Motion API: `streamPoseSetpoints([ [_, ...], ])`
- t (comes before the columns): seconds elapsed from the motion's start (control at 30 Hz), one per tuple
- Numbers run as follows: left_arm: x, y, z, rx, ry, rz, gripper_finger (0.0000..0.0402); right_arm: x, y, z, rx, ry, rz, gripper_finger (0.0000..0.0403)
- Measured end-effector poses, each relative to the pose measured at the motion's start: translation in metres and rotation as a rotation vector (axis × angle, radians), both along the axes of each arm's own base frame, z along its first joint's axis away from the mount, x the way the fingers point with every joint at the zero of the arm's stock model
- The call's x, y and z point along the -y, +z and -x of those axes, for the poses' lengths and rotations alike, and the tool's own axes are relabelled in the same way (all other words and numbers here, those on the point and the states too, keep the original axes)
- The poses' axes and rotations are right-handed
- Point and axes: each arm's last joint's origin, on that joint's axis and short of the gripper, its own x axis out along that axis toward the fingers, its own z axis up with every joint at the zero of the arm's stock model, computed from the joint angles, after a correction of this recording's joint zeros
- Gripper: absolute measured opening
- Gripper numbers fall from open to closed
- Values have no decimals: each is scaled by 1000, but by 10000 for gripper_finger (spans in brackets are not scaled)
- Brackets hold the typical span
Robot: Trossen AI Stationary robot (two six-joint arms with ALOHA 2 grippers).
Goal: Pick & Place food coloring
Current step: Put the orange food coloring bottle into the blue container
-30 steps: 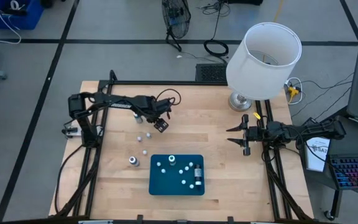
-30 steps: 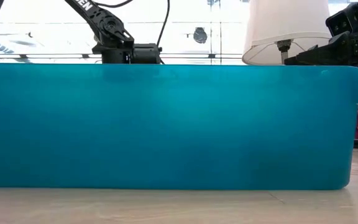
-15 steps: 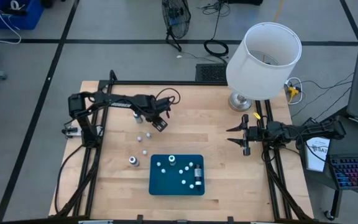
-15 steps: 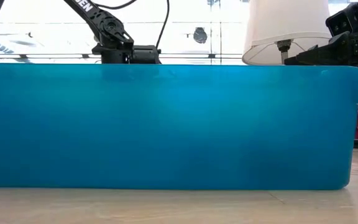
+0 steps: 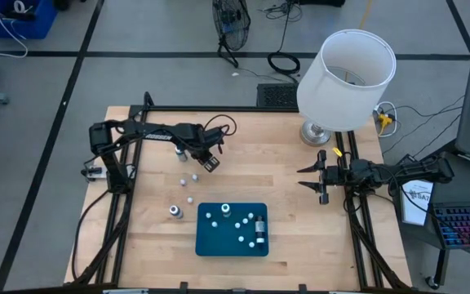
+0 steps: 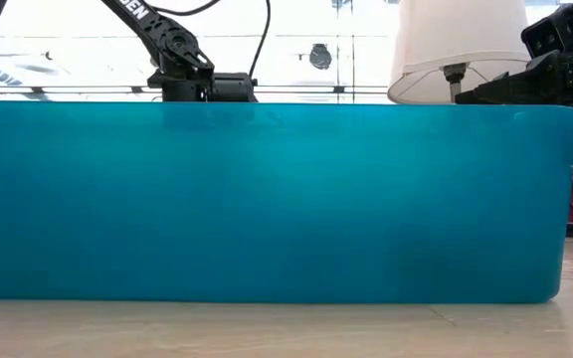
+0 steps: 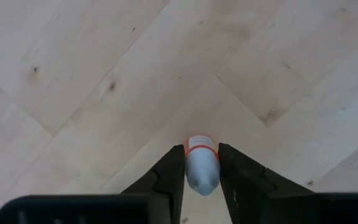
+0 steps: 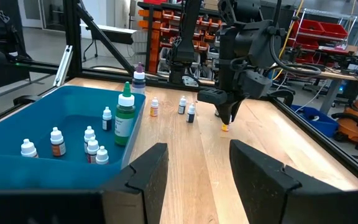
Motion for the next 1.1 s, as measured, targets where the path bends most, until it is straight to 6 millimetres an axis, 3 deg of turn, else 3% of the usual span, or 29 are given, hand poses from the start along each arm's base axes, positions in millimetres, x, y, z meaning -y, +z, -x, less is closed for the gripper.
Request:
streamPoseSetpoints([
  [0.27,5,5,0,-2,-37,14,66,0,0,0,0,0,0,161],
  [0.5,40,50,2,56,-136,7,66,0,0,0,0,0,0,160],
  [0.63,83,82,8,128,-205,24,66,0,0,0,0,0,0,162],
  [0.77,135,98,16,166,-285,53,66,0,0,0,2,0,-1,160],
  [0.97,221,97,30,223,-457,54,66,0,0,0,0,0,0,162],
  [1.1,262,88,32,297,-546,38,66,0,0,0,-1,0,0,160],
])
